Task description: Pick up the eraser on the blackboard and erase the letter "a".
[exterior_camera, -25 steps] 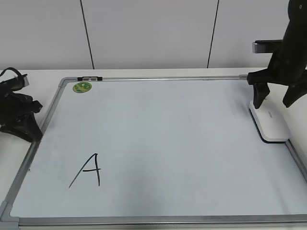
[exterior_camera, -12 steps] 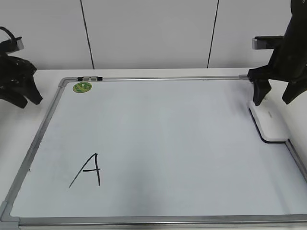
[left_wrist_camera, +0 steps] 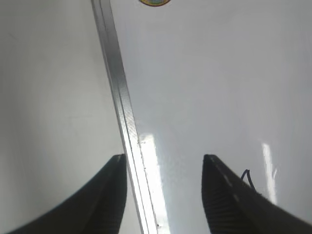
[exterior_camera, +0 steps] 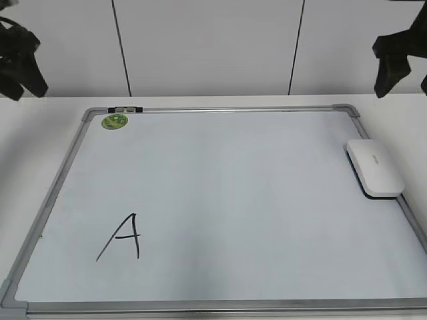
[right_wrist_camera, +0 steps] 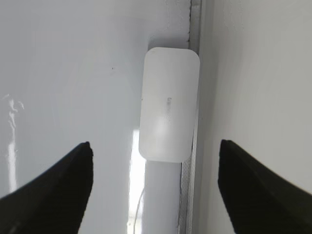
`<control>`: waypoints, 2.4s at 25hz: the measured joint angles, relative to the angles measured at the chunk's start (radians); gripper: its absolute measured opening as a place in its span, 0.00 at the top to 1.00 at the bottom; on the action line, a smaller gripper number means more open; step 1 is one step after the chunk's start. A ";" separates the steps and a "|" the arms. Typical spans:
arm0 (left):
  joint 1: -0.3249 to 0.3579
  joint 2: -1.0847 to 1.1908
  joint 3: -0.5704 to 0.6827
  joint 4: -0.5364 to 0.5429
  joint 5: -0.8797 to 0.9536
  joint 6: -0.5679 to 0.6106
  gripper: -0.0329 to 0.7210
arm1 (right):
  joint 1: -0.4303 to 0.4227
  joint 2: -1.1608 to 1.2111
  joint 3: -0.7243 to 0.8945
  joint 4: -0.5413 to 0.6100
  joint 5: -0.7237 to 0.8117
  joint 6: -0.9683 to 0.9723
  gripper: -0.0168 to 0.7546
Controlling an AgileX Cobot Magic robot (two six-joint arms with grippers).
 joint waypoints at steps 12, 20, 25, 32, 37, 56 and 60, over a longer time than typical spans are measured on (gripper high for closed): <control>-0.083 -0.405 0.227 0.019 0.009 -0.025 0.47 | 0.000 -0.386 0.243 0.016 0.018 -0.002 0.21; -0.083 -0.714 0.567 0.072 0.016 -0.027 0.47 | 0.000 -0.643 0.435 0.020 0.022 -0.004 0.21; -0.083 -0.939 0.726 0.080 0.021 -0.029 0.47 | 0.000 -0.808 0.571 0.018 0.023 -0.010 0.21; -0.083 -1.254 0.917 0.059 0.028 -0.036 0.47 | 0.000 -1.064 0.784 0.015 0.025 0.018 0.21; -0.083 -1.408 1.029 0.063 0.026 -0.039 0.47 | 0.000 -1.248 0.948 0.012 0.030 0.029 0.21; -0.083 -1.519 1.248 0.134 -0.123 -0.039 0.47 | 0.030 -1.463 1.208 -0.093 -0.087 0.099 0.22; -0.083 -1.519 1.248 0.136 -0.129 -0.039 0.47 | 0.030 -1.463 1.208 -0.093 -0.088 0.099 0.22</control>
